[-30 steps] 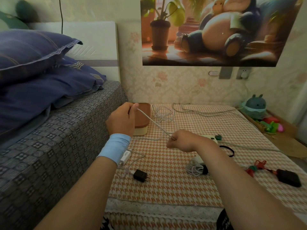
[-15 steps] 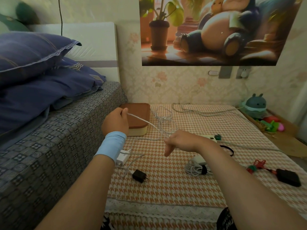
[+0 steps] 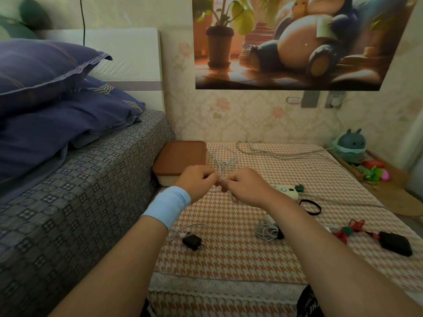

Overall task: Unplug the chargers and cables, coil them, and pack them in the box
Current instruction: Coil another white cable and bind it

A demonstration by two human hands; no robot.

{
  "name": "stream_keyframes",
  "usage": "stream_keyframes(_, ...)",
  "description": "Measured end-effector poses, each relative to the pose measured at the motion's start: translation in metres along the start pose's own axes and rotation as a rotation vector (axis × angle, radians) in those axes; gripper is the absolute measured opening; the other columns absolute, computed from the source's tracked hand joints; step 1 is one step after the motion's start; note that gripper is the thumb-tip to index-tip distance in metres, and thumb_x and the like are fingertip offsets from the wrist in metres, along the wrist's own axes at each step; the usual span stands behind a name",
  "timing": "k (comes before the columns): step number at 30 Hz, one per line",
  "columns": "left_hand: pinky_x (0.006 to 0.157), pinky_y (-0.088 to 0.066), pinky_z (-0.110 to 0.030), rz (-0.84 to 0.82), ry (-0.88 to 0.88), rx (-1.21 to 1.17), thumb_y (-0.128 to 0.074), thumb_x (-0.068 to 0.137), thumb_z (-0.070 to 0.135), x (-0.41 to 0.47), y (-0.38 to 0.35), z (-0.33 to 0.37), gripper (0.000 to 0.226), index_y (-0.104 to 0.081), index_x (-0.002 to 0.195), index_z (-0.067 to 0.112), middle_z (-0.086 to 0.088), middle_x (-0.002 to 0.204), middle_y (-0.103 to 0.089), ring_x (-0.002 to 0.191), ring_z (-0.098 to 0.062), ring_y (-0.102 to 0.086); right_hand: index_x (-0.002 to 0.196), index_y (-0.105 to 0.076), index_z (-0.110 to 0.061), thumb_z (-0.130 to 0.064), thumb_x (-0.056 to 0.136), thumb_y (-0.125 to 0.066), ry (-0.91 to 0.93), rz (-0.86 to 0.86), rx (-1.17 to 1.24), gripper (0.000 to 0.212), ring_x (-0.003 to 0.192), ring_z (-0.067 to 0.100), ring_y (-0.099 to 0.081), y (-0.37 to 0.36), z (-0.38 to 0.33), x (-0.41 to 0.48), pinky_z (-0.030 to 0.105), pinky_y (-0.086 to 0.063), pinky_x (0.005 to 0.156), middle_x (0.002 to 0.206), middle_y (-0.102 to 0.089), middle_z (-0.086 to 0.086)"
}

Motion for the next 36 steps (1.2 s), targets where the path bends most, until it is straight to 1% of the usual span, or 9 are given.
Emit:
stream_keyframes(5,0.054,-0.035,-0.023,0.254,-0.052,0.005,-0.071,0.081,0.05,0.006,0.034,-0.001,0.046,-0.047,0.05,0.026,0.006,0.057,-0.049,0.054,-0.009,-0.045,0.063,-0.078,-0.02,-0.05,0.089,-0.063,-0.121,-0.141,-0.171,0.043,0.068,0.019,-0.069,0.002,0.012,-0.005,0.04,-0.057,0.072,0.069,-0.074,-0.004)
stream_keyframes(9,0.055,-0.035,-0.021,0.441,-0.04,-0.046,-0.072,0.082,0.046,0.001,0.049,-0.014,0.045,-0.047,0.051,0.026,0.007,0.055,-0.046,0.053,-0.006,-0.044,0.073,-0.078,-0.016,-0.036,0.093,-0.065,-0.215,-0.252,-0.047,0.031,0.081,0.016,-0.073,-0.003,0.022,-0.008,0.033,-0.056,0.079,0.075,-0.077,-0.005)
stream_keyframes(13,0.056,-0.041,-0.032,0.643,-0.018,-0.051,-0.068,0.085,0.046,-0.004,0.061,-0.022,0.046,-0.056,0.058,0.01,-0.001,0.06,-0.053,0.057,-0.018,-0.049,0.075,-0.078,-0.02,-0.033,0.091,-0.066,-0.168,-0.168,-0.014,0.024,0.086,0.029,-0.073,-0.001,0.021,0.0,0.051,-0.059,0.085,0.08,-0.078,0.002)
stream_keyframes(17,0.05,-0.029,-0.015,0.83,-0.013,0.006,-0.067,0.087,0.04,-0.014,0.077,-0.019,0.042,-0.054,0.058,0.013,0.003,0.06,-0.046,0.053,-0.012,-0.04,0.081,-0.078,-0.011,-0.028,0.094,-0.067,-0.143,-0.191,0.071,0.024,0.079,0.021,-0.074,-0.003,0.017,-0.001,0.042,-0.06,0.086,0.077,-0.077,0.002)
stream_keyframes(19,0.05,-0.026,-0.018,0.901,0.021,-0.049,-0.067,0.088,0.038,-0.017,0.081,-0.023,0.041,-0.055,0.06,0.011,0.001,0.062,-0.047,0.054,-0.012,-0.04,0.079,-0.074,-0.015,-0.034,0.094,-0.068,-0.088,-0.153,0.025,0.026,0.076,0.023,-0.068,0.0,0.01,0.001,0.038,-0.055,0.078,0.076,-0.072,0.003)
stream_keyframes(22,0.056,-0.025,-0.023,1.001,0.077,-0.095,-0.066,0.09,0.036,-0.02,0.087,-0.031,0.041,-0.055,0.063,0.007,-0.003,0.066,-0.048,0.059,-0.014,-0.039,0.082,-0.072,-0.02,-0.034,0.098,-0.063,-0.036,-0.192,0.076,0.023,0.08,0.015,-0.07,-0.003,0.002,-0.001,0.038,-0.055,0.086,0.082,-0.075,-0.003)
stream_keyframes(27,0.061,-0.03,-0.028,1.052,0.279,-0.17,-0.06,0.092,0.042,-0.023,0.088,-0.06,0.041,-0.051,0.065,0.013,-0.007,0.076,-0.054,0.066,-0.019,-0.045,0.087,-0.076,-0.01,-0.032,0.101,-0.059,-0.099,-0.22,0.138,0.031,0.049,0.019,-0.056,-0.007,0.003,-0.009,0.028,-0.047,0.051,0.066,-0.073,0.006)
stream_keyframes(33,0.063,-0.036,-0.032,0.913,0.409,0.057,-0.054,0.093,0.048,-0.02,0.085,-0.077,0.044,-0.061,0.072,0.01,-0.007,0.083,-0.055,0.078,-0.029,-0.054,0.078,-0.075,-0.006,-0.035,0.102,-0.057,-0.217,-0.31,0.023,0.041,0.061,0.019,-0.068,-0.009,0.021,-0.012,0.035,-0.057,0.078,0.068,-0.074,0.005)
stream_keyframes(36,0.076,-0.043,-0.04,0.755,0.471,0.27,-0.053,0.092,0.05,-0.016,0.08,-0.078,0.041,-0.073,0.088,0.014,-0.014,0.101,-0.061,0.098,-0.035,-0.054,0.072,-0.071,-0.017,-0.041,0.105,-0.046,-0.208,-0.242,0.05,0.049,0.058,0.024,-0.053,-0.008,0.019,-0.009,0.037,-0.05,0.067,0.065,-0.057,0.009)
Point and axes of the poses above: each hand's wrist, its own x-axis towards the middle knuckle, its own y-axis out of the back of the hand, z = x × y, the point moved 5 cm from there along x, towards the middle knuckle
